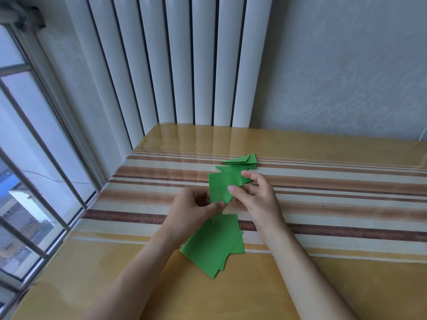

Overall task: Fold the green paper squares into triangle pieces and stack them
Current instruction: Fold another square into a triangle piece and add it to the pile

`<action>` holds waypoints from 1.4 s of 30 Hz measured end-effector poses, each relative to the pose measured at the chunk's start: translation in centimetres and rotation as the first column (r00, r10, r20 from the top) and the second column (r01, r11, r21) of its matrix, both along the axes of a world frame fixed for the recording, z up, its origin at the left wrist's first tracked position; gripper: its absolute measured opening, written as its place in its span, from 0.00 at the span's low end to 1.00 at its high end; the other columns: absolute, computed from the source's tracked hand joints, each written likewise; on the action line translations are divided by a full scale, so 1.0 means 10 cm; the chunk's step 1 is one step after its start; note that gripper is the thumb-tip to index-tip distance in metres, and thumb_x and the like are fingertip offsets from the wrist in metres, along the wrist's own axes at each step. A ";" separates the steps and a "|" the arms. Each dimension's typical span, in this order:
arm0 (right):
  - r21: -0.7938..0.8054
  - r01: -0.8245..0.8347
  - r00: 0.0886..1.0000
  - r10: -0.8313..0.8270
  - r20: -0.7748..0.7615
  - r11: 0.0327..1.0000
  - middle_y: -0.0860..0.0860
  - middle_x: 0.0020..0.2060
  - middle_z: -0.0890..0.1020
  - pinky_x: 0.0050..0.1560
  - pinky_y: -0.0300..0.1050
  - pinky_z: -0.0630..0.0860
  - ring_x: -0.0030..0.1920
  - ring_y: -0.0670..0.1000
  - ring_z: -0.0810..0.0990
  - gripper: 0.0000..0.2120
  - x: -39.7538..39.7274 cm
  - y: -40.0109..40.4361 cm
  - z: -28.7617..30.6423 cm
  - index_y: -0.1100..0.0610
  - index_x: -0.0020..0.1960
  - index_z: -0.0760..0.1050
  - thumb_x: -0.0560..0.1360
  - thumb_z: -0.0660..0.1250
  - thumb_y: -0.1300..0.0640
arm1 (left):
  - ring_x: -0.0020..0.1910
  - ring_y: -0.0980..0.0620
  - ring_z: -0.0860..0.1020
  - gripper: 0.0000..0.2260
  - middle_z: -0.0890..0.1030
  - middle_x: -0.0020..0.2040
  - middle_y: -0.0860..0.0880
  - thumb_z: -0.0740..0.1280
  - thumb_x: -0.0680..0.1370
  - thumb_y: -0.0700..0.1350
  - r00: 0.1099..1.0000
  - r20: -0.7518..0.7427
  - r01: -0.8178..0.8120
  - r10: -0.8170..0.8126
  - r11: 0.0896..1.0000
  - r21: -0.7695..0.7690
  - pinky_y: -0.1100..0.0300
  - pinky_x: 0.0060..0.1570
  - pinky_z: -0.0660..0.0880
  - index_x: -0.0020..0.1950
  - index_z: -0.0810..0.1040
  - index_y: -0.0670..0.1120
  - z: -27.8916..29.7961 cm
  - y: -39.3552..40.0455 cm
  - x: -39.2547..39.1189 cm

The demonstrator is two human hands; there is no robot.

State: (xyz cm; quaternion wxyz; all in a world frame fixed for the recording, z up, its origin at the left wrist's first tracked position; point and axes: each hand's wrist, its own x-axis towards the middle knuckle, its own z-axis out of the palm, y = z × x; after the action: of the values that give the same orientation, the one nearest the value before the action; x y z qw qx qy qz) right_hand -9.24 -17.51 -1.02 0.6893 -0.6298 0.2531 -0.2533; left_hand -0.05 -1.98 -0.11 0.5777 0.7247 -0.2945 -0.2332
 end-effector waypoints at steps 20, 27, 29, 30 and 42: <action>-0.090 -0.030 0.999 0.032 0.017 0.995 0.52 0.36 0.84 0.44 0.40 0.82 0.37 0.50 0.84 0.06 -0.06 0.00 0.05 0.65 0.50 0.79 0.79 0.73 0.61 | 0.43 0.47 0.85 0.07 0.87 0.45 0.36 0.76 0.75 0.35 0.975 -0.204 0.080 -0.087 0.996 -0.042 0.59 0.49 0.84 0.52 0.85 0.34 0.01 0.02 0.03; -0.021 -0.118 0.993 0.119 0.024 0.993 0.55 0.36 0.84 0.40 0.38 0.80 0.36 0.50 0.84 0.05 -0.05 0.03 0.08 0.64 0.48 0.78 0.80 0.71 0.64 | 0.45 0.45 0.87 0.08 0.88 0.44 0.43 0.73 0.80 0.43 0.980 -0.185 -0.093 0.078 0.993 -0.073 0.58 0.46 0.84 0.48 0.86 0.38 0.03 0.01 0.05; -0.012 -0.145 0.989 0.145 0.012 0.989 0.55 0.36 0.85 0.41 0.37 0.81 0.37 0.50 0.84 0.05 -0.06 0.03 0.10 0.67 0.50 0.77 0.80 0.71 0.64 | 0.41 0.48 0.86 0.08 0.88 0.43 0.43 0.72 0.80 0.43 0.974 -0.184 -0.151 0.135 0.985 -0.078 0.63 0.38 0.81 0.46 0.85 0.38 0.06 0.02 0.05; -0.009 -0.149 0.989 0.149 0.007 0.989 0.55 0.37 0.85 0.42 0.37 0.81 0.37 0.50 0.84 0.06 -0.06 0.02 0.10 0.68 0.51 0.77 0.80 0.71 0.65 | 0.40 0.49 0.86 0.08 0.88 0.42 0.43 0.72 0.80 0.43 0.972 -0.183 -0.163 0.147 0.984 -0.073 0.64 0.37 0.80 0.46 0.85 0.39 0.06 0.02 0.06; -0.064 -0.204 0.979 0.202 -0.029 0.977 0.53 0.36 0.80 0.33 0.34 0.73 0.32 0.46 0.78 0.07 -0.07 0.02 0.10 0.62 0.58 0.79 0.80 0.68 0.67 | 0.36 0.54 0.84 0.07 0.87 0.39 0.48 0.72 0.81 0.44 0.971 -0.159 -0.188 0.180 0.982 -0.034 0.66 0.30 0.75 0.45 0.86 0.44 0.09 0.03 0.04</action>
State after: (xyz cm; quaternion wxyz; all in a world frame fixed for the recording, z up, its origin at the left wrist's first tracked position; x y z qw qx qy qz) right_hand -9.90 -17.28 -0.04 0.6872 -0.6778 0.1866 -0.1829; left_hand 0.30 -1.69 0.81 0.6357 0.7140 -0.1858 -0.2272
